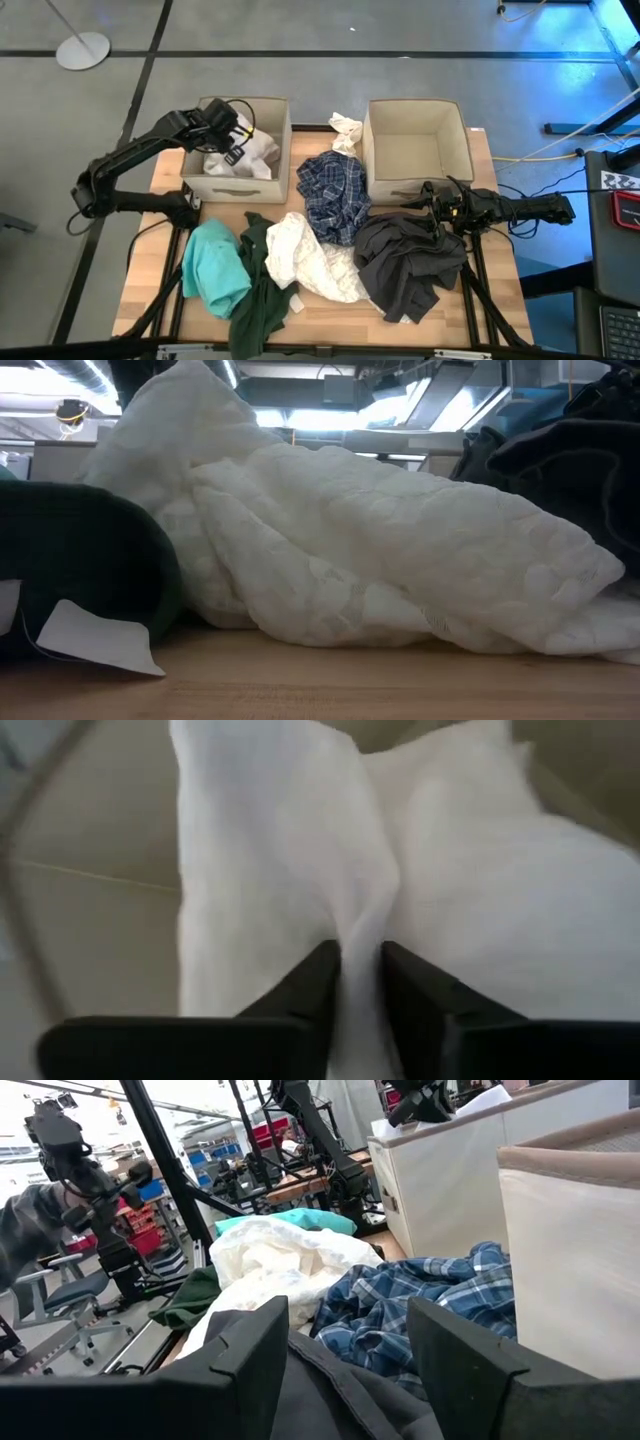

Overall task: Sort clothes
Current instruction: Put the white shirt into the left brown bin, then put the gray jacket into the right brown bin

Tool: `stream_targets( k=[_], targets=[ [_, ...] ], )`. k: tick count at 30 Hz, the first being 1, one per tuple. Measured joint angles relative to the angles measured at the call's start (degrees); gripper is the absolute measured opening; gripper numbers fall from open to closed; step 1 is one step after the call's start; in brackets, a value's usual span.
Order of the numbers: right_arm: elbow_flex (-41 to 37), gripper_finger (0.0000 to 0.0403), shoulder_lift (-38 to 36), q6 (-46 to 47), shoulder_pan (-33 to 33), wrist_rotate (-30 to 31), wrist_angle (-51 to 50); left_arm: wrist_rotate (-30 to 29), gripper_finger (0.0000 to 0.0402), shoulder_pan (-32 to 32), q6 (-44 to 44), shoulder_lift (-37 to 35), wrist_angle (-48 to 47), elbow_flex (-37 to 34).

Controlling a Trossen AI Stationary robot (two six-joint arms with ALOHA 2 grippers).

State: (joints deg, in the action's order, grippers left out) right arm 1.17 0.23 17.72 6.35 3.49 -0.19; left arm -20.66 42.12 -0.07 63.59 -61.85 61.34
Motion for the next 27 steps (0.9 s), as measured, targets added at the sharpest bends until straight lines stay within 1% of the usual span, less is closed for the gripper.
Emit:
stream_targets(
  k=[3,6,11,14,17,20,25,27],
  targets=[
    [0.0,0.0209,0.0,-0.1,0.0,0.0,0.1,2.6,0.0123,0.8,-1.3,0.0,0.1,0.0],
    [0.0,0.0209,0.0,-0.2,0.0,0.5,0.6,2.9,0.0159,0.9,-0.8,-0.3,0.6,0.5],
    [-0.2,0.0209,0.0,-0.2,0.0,0.8,2.4,3.0,0.0197,-0.2,-1.2,-1.7,1.7,5.0],
    [-0.2,0.0209,0.0,-0.2,0.0,2.0,2.4,3.9,0.0209,-1.5,-2.6,-3.6,2.2,7.5],
    [-0.2,0.0209,0.0,-0.2,0.0,2.2,2.4,6.2,0.0214,-3.2,-4.1,-5.6,3.7,7.7],
    [0.2,0.0209,0.0,-0.2,0.0,1.9,3.1,8.3,0.0214,-5.8,-5.6,-7.6,5.6,6.6],
    [3.8,0.0209,0.8,-0.8,0.0,1.7,2.8,8.7,0.0211,-11.4,-6.6,-9.7,10.0,3.1],
    [6.2,0.0209,1.7,-1.9,0.0,1.2,0.8,8.7,0.0211,-13.0,-6.9,-10.1,12.1,1.7]
  ],
)
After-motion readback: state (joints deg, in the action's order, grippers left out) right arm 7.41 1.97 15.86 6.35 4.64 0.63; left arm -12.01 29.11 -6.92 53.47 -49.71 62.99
